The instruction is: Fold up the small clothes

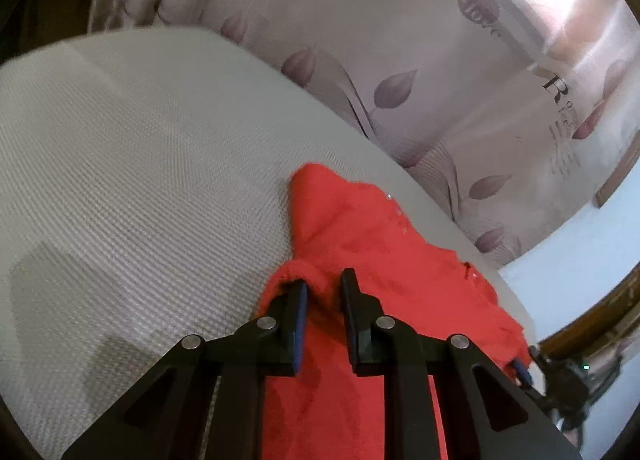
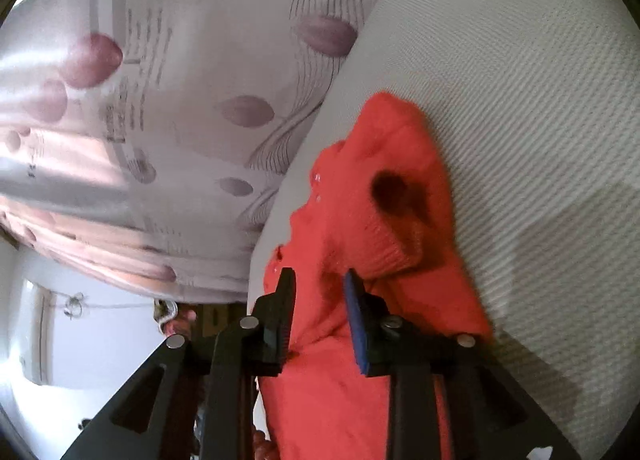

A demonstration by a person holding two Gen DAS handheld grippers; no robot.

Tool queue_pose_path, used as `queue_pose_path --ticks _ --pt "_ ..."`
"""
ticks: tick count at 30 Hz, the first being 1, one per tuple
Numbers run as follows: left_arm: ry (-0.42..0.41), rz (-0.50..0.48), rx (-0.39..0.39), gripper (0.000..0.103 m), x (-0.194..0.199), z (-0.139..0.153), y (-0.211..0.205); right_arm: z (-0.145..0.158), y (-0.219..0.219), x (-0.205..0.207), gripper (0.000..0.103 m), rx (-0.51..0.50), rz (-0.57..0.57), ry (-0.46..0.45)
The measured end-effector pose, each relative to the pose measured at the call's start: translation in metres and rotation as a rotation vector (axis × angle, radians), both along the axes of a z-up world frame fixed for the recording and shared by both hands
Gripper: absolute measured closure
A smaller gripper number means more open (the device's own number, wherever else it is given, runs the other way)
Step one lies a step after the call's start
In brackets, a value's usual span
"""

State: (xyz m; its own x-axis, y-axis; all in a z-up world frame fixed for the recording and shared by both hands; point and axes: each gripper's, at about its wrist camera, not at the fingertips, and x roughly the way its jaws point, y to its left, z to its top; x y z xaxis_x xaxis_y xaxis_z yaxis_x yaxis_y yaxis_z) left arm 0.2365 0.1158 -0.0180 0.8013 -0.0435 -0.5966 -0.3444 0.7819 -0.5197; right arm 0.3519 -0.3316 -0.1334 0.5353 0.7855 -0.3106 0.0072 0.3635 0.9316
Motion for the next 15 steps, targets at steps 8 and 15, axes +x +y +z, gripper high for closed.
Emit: queue_pose_path --ticks 8,15 --pt "0.015 0.101 -0.005 0.086 -0.004 -0.006 0.01 0.023 -0.011 -0.004 0.075 0.001 -0.039 -0.109" --pt "0.028 0.094 -0.032 0.086 -0.005 -0.012 0.015 0.025 -0.016 0.009 0.074 -0.025 -0.044 -0.058"
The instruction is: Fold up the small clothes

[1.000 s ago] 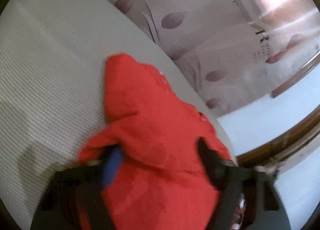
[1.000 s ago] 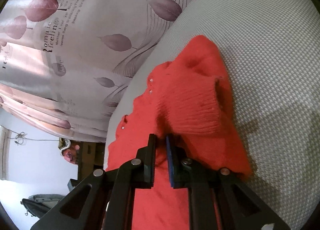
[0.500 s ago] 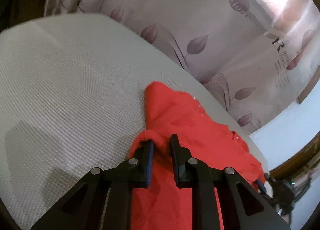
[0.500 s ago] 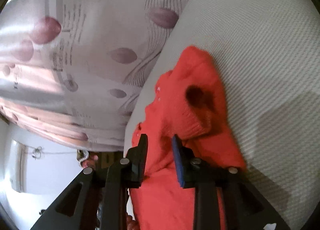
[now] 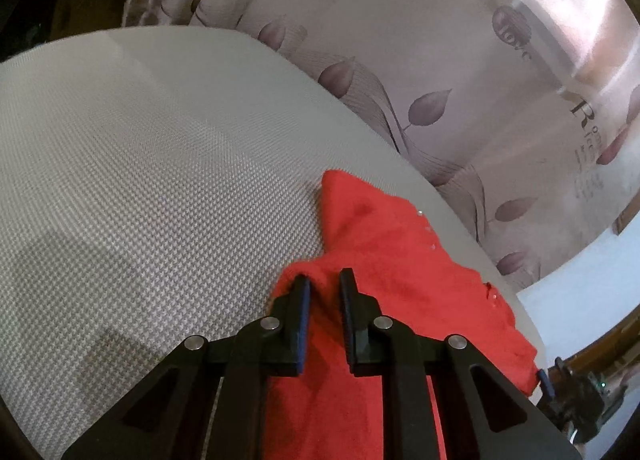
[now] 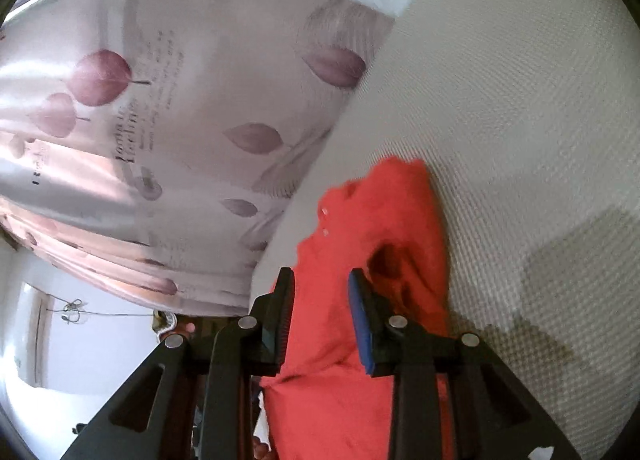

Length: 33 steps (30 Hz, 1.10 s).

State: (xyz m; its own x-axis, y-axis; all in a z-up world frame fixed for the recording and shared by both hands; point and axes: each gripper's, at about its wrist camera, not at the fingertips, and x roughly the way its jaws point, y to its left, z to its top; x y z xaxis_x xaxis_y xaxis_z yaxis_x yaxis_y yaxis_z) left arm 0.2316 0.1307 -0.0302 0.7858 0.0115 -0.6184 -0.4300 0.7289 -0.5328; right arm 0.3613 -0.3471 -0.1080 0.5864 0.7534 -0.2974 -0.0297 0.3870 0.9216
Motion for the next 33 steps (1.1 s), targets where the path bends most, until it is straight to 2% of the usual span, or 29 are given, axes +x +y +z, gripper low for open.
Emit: queue_pose_path --ticks 2,5,7,8,13,14,15,19,22,23,25,27,30,33 --pt "0.006 -0.01 0.002 0.086 0.002 0.0 -0.002 0.009 -0.003 0.001 0.074 -0.04 -0.012 -0.023" --pt "0.0 -0.027 0.03 0.086 0.002 0.004 -0.007 0.021 0.003 0.007 0.073 -0.194 -0.016 -0.014" --pt "-0.007 -0.036 0.044 0.085 0.002 0.006 -0.01 0.024 0.007 0.012 0.065 -0.297 -0.023 -0.02" --pt "-0.009 -0.036 0.045 0.084 0.001 0.006 -0.01 0.023 0.008 0.015 0.064 -0.323 -0.021 -0.011" --pt "-0.008 -0.037 0.03 0.084 0.001 0.005 -0.008 0.009 0.017 0.026 0.066 -0.324 0.055 0.038" --pt "-0.009 -0.037 0.032 0.084 0.001 0.005 -0.008 0.01 0.019 0.025 0.073 -0.317 0.063 0.016" --pt "-0.013 -0.036 0.036 0.084 0.0 0.006 -0.009 0.013 0.02 0.023 0.095 -0.336 0.061 -0.007" --pt "-0.021 -0.03 0.042 0.084 -0.001 0.007 -0.009 0.029 0.026 0.02 0.096 -0.402 0.047 -0.09" --pt "-0.03 -0.021 0.037 0.084 -0.003 0.006 -0.008 0.061 0.033 0.011 0.096 -0.348 0.046 -0.281" --pt "-0.029 -0.02 0.037 0.084 -0.003 0.005 -0.008 0.07 0.035 0.008 0.096 -0.374 0.03 -0.323" --pt "-0.032 -0.015 0.032 0.084 -0.004 0.004 -0.007 0.068 0.034 0.015 0.096 -0.415 0.008 -0.299" --pt "-0.031 -0.015 0.027 0.084 -0.004 0.002 -0.007 0.045 0.026 0.028 0.096 -0.436 -0.013 -0.219" --pt "-0.031 -0.013 0.028 0.084 -0.005 0.002 -0.007 0.011 0.027 0.044 0.096 -0.478 0.016 -0.104" --pt "-0.028 -0.008 0.026 0.084 -0.005 0.002 -0.006 0.003 0.027 0.043 0.096 -0.486 0.018 -0.065"
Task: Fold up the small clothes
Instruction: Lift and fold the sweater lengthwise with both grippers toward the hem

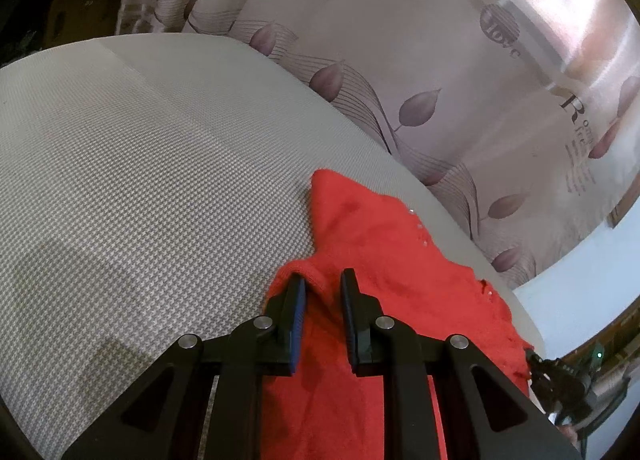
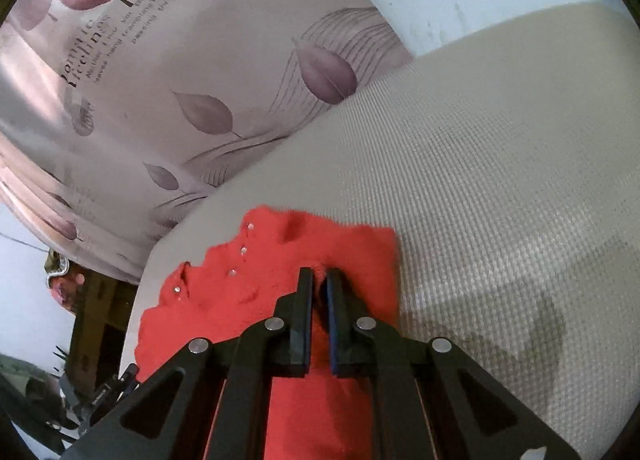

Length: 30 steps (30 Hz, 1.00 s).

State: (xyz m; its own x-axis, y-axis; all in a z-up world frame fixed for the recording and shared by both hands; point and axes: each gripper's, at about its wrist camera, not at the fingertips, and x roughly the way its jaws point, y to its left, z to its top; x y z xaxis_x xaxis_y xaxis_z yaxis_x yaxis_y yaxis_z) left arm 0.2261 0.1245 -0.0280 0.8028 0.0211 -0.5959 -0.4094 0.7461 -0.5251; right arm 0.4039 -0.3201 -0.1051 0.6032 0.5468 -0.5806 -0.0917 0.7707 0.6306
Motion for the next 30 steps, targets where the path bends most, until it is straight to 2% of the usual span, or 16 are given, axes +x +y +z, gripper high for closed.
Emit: queue_pose_path --ticks 4,6,7,8,10,12,14,15,16,20,23,25,30 --pt "0.015 -0.001 0.0 0.083 0.001 0.0 -0.001 -0.002 0.002 0.005 0.092 -0.046 -0.014 0.034" --pt "0.024 -0.012 -0.008 0.079 0.004 -0.001 0.0 0.001 -0.001 0.002 0.09 -0.045 -0.028 0.04" --pt "0.024 -0.026 -0.016 0.073 0.006 -0.001 -0.001 0.006 -0.005 -0.006 0.09 -0.036 -0.052 0.029" --pt "0.022 -0.039 -0.016 0.066 0.007 0.0 -0.002 0.015 -0.012 -0.019 0.09 -0.007 -0.084 0.001" --pt "0.019 -0.08 -0.003 0.062 0.005 0.008 -0.007 0.027 -0.024 -0.049 0.088 0.055 -0.095 -0.05" --pt "-0.003 -0.14 -0.011 0.054 -0.007 0.022 -0.012 0.043 -0.022 -0.09 0.084 0.106 -0.013 -0.09" --pt "-0.036 -0.219 -0.036 0.037 -0.026 0.037 -0.015 0.05 -0.013 -0.129 0.069 0.153 0.127 -0.111" --pt "-0.044 -0.273 -0.038 0.034 -0.041 0.047 -0.016 0.05 -0.008 -0.159 0.049 0.171 0.204 -0.105" --pt "-0.041 -0.305 -0.032 0.029 -0.054 0.052 -0.017 0.048 -0.006 -0.181 0.032 0.168 0.229 -0.095" --pt "-0.002 -0.446 0.007 0.028 -0.112 0.068 -0.024 0.029 -0.011 -0.261 0.03 0.156 0.258 -0.023" --pt "0.034 -0.509 0.033 0.028 -0.152 0.069 -0.033 0.011 -0.008 -0.311 0.031 0.098 0.255 0.032" --pt "0.041 -0.535 0.025 0.028 -0.183 0.062 -0.035 0.003 -0.004 -0.329 0.031 0.078 0.247 0.041" --pt "0.074 -0.584 -0.054 0.028 -0.226 0.035 -0.033 -0.016 0.003 -0.351 0.031 0.048 0.236 0.046"
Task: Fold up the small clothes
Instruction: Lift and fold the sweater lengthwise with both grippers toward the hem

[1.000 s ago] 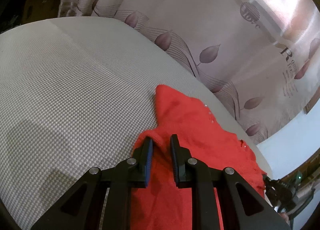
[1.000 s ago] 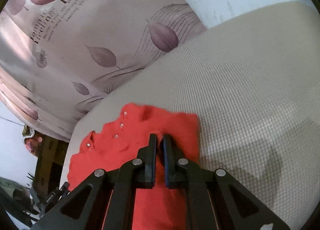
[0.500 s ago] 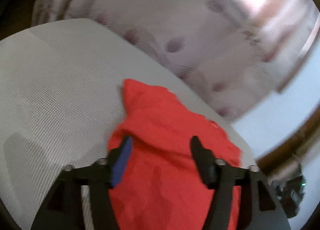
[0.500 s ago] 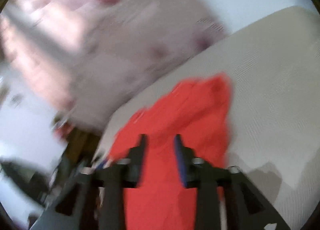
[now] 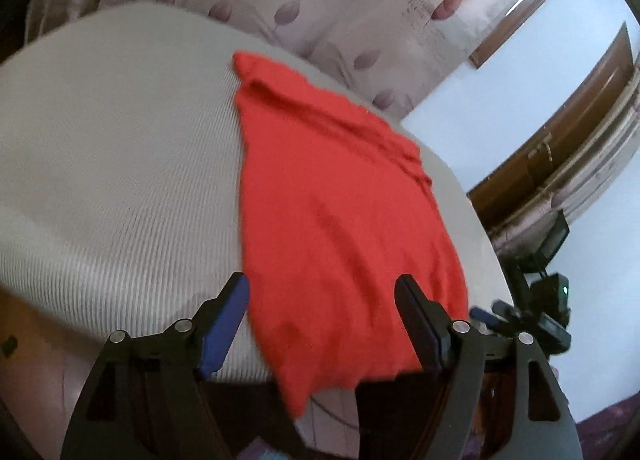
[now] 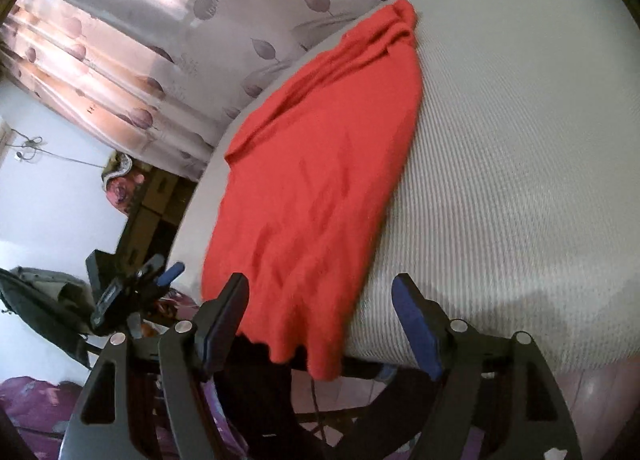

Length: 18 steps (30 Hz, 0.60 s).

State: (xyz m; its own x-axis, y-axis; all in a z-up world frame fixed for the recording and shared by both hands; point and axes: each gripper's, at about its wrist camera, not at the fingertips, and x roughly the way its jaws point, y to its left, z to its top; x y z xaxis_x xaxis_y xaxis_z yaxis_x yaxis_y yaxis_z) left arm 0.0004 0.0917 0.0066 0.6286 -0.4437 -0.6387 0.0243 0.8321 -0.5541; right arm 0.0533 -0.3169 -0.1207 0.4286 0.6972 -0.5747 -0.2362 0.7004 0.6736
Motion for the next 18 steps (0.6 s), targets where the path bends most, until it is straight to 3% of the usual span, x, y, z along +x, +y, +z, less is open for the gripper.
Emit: queue_pose_path --ticks 9,11,13,14,18 --pt "0.079 -0.048 -0.084 0.028 -0.013 -0.033 -0.005 -0.007 0.028 0.001 0.033 -0.007 0.001 -0.092" --pt "0.087 -0.055 -0.124 0.028 -0.011 -0.039 -0.008 -0.01 0.028 0.003 0.044 0.027 -0.01 -0.079" --pt "0.094 -0.066 -0.114 0.028 -0.01 -0.043 -0.015 -0.017 0.036 0.008 0.08 0.027 0.015 -0.045" --pt "0.084 -0.067 -0.097 0.028 -0.009 -0.043 -0.017 -0.02 0.037 0.007 0.087 0.023 0.012 -0.039" --pt "0.037 -0.095 -0.078 0.032 -0.007 -0.038 -0.029 -0.029 0.027 0.009 0.093 0.125 0.0 0.027"
